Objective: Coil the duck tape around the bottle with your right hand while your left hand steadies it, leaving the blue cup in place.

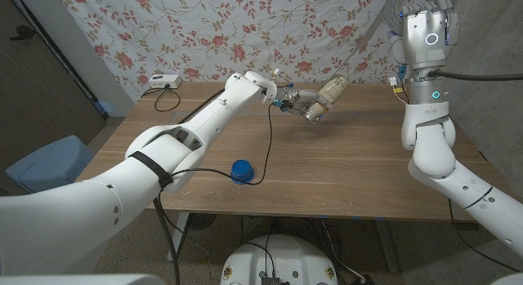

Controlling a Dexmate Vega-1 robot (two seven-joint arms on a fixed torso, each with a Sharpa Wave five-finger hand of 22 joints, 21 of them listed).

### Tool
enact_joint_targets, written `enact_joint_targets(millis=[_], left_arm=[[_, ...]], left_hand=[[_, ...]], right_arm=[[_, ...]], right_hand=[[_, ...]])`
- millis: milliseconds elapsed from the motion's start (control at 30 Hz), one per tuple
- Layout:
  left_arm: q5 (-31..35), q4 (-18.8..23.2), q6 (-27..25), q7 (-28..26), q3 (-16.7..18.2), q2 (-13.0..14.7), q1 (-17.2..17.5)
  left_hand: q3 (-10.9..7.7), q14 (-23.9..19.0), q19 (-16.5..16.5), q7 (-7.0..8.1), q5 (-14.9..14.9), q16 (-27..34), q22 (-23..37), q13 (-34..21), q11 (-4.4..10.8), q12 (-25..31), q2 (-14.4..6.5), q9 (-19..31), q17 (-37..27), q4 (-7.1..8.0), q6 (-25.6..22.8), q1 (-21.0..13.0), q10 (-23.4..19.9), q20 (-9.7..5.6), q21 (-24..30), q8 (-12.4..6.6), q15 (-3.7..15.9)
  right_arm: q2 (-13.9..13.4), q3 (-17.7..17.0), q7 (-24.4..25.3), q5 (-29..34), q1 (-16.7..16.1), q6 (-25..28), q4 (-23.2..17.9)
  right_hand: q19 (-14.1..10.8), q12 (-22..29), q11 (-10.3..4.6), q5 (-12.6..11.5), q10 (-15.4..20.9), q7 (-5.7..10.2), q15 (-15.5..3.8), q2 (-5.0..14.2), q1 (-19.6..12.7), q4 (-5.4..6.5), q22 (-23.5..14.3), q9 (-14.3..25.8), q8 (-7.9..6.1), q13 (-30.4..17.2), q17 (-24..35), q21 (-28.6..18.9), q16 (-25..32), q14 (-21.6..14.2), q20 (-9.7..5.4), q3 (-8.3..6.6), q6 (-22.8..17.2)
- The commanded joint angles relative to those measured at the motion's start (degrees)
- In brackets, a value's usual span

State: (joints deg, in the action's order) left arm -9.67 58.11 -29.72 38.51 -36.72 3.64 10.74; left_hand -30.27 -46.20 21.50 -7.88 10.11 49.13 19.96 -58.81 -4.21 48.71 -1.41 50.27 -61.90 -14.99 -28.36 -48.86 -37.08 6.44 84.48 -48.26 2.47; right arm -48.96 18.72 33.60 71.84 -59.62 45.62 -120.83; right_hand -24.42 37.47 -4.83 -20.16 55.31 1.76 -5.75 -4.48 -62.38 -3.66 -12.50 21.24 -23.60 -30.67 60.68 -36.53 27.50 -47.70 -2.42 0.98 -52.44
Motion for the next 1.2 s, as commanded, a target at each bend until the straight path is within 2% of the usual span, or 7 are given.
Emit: enact_joint_targets(millis=[33, 233, 267, 333, 667, 900, 1200], left_arm=[[-3.9, -0.5, -2.6, -0.9, 0.5, 0.2, -1.1], [-5.3, -2.0, -1.8, 1.6, 0.5, 0.0, -1.8], [-5.5, -1.9, -1.7, 1.9, 0.5, 0.1, -1.8], [-5.5, -1.2, -1.7, 1.8, 0.5, 0.3, -1.7], [-6.7, 0.2, -2.3, 1.6, 1.0, 0.8, -1.2], [-8.0, 2.0, -1.9, 0.7, 2.1, 1.3, -0.2], [-9.3, 0.5, -1.0, 2.1, 2.2, 0.6, -0.8]], left_hand=[[-14.92, -1.3, 1.2, -0.27, 0.2, 0.9, -0.3, -0.6, 3.68, 4.4, -10.1, 14.0, 0.0, 14.03, -5.6, -1.7, -4.6, -0.22, 1.0, -12.15, 0.2], [-14.92, -2.6, 3.9, -0.26, 0.4, 1.9, -1.1, -1.2, 2.86, 5.5, -10.0, 13.9, 0.0, 13.28, -6.7, -1.6, -7.3, -1.7, 2.9, -11.95, 0.33], [-14.86, -3.5, 5.4, -0.36, 0.5, 2.5, -1.3, -1.4, 2.55, 5.9, -10.0, 14.0, -0.3, 13.01, -7.4, -1.6, -8.3, -2.63, 3.7, -12.11, 0.79], [-14.79, -4.7, 6.4, -0.49, 0.7, 3.4, -1.7, -2.0, 2.83, 6.6, -9.7, 14.5, -0.5, 12.57, -8.2, -1.5, -9.3, -3.25, 4.1, -12.49, 0.54], [-14.2, -4.7, 6.3, -0.2, 1.0, 4.3, -2.6, -3.0, 3.19, 7.0, -9.9, 15.2, -1.0, 11.96, -8.6, -0.7, -9.6, -3.49, 4.9, -12.4, 0.85], [-13.94, -4.6, 6.0, -0.06, 1.1, 4.5, -2.9, -3.0, 3.36, 6.8, -10.0, 15.1, -0.8, 11.66, -8.8, -0.5, -9.7, -3.56, 5.3, -11.92, 1.03], [-13.75, -4.9, 6.3, -0.17, 1.2, 4.8, -3.2, -2.8, 3.23, 6.5, -10.1, 14.9, -0.4, 11.4, -9.2, -0.3, -9.8, -3.75, 5.5, -11.47, 1.11]], right_arm=[[3.6, -4.2, 7.2, -3.6, -7.5, 1.8, -0.2], [5.8, -6.5, 9.8, -6.1, -10.5, 1.2, 0.2], [5.9, -6.9, 9.8, -6.7, -11.1, 0.9, 0.3], [6.6, -7.4, 10.5, -7.6, -12.0, 0.2, 0.6], [9.3, -9.8, 13.2, -10.8, -16.1, -2.2, 1.3], [10.6, -9.6, 14.6, -11.1, -18.2, -3.5, 1.8], [12.4, -9.2, 16.8, -12.7, -18.8, -5.6, 3.3]], right_hand=[[0.1, -0.2, -5.19, -0.1, 5.5, 8.35, -7.53, 13.34, -13.8, -0.02, 0.1, -0.1, 0.23, 0.2, 0.4, -0.5, -0.3, -0.7, -4.32, 0.28, -8.8], [0.0, -0.4, -5.01, -0.1, 5.9, 8.35, -7.66, 13.32, -14.1, 0.01, 0.2, -0.7, 0.43, 0.4, 0.8, -1.0, -0.7, -1.2, -4.1, 0.35, -9.3], [-0.1, -0.4, -5.09, -0.2, 5.9, 8.28, -7.69, 13.33, -14.2, -0.03, 0.2, -0.8, 0.44, 0.4, 0.8, -1.1, -0.7, -1.3, -3.99, 0.33, -9.4], [-0.3, -0.7, -5.04, -0.2, 6.4, 8.17, -7.66, 13.34, -14.3, -0.06, 0.3, -1.0, 0.47, 1.0, 0.9, -1.3, -0.8, -1.6, -3.79, 0.32, -9.6], [-0.3, -1.0, -4.91, -0.4, 6.6, 8.09, -7.56, 13.08, -14.3, 0.13, 0.5, -1.8, 0.92, 1.2, 1.4, -1.9, -1.4, -2.3, -3.62, 0.6, -9.8], [-0.5, -1.2, -4.9, -0.6, 6.9, 8.12, -7.59, 13.07, -14.4, 0.17, 0.6, -2.3, 1.04, 1.3, 1.6, -2.4, -1.9, -2.6, -3.48, 0.68, -10.2], [-0.9, -1.6, -4.74, -1.0, 7.5, 7.94, -7.61, 13.02, -14.8, 0.11, 0.8, -3.0, 1.2, 1.9, 1.7, -3.0, -2.7, -3.2, -3.12, 0.68, -10.6]])
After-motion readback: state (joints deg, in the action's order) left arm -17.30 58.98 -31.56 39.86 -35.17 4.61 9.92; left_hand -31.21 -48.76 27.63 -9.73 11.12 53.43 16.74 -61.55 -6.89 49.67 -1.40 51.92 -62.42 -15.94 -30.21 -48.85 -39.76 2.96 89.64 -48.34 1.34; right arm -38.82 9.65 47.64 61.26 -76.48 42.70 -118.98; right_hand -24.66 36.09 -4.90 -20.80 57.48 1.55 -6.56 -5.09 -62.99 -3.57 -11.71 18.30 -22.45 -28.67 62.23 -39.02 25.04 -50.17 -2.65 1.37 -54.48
